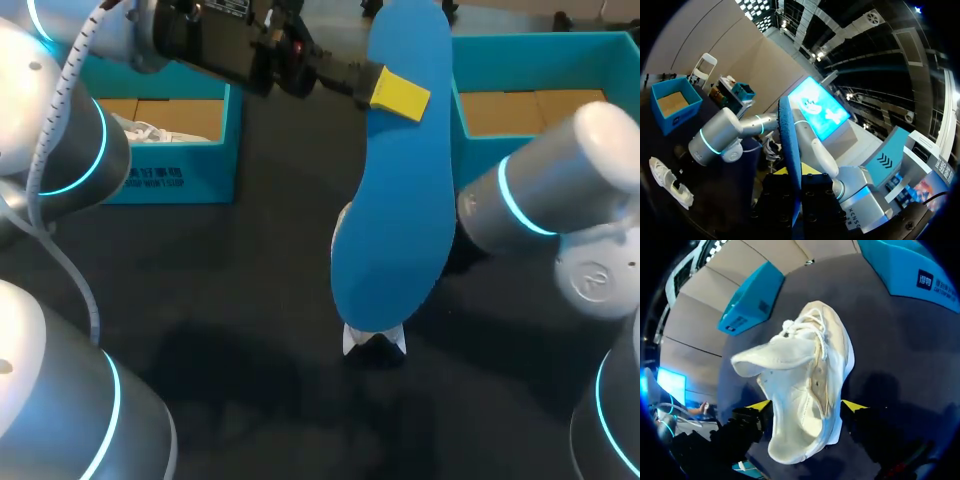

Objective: Take the shoe out of the shoebox, open the shoe tongue, remove and reinsert the insole, then place the shoe into the shoebox

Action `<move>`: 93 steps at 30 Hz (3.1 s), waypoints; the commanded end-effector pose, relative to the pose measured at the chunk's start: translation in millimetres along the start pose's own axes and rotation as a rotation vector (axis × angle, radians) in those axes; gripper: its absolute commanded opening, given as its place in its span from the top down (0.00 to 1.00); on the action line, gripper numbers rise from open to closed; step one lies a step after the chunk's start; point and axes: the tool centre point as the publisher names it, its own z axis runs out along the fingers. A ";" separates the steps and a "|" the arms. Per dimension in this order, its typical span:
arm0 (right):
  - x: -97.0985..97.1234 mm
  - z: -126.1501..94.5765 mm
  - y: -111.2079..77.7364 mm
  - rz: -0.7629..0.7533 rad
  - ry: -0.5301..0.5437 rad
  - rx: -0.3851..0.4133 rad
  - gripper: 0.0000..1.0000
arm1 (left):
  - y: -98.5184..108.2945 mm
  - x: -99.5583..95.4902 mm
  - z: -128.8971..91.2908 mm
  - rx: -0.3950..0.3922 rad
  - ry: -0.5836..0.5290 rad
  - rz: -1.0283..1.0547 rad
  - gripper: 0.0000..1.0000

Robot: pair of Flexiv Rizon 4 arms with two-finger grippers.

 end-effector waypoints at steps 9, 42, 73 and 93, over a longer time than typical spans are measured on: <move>11.5 -55.8 8.2 -0.037 0.272 -0.001 0.00 | 0.7 -0.7 0.3 0.001 0.000 0.000 1.00; 31.8 -166.2 12.3 0.033 0.557 -0.030 0.00 | 0.7 -0.7 0.3 0.001 0.000 0.000 1.00; 41.4 -200.8 30.0 0.028 0.864 -0.013 0.00 | 0.7 -0.7 0.3 0.001 0.000 0.000 1.00; 41.4 -200.8 30.0 0.028 0.864 -0.013 0.00 | 0.7 -0.7 0.3 0.001 0.000 0.000 1.00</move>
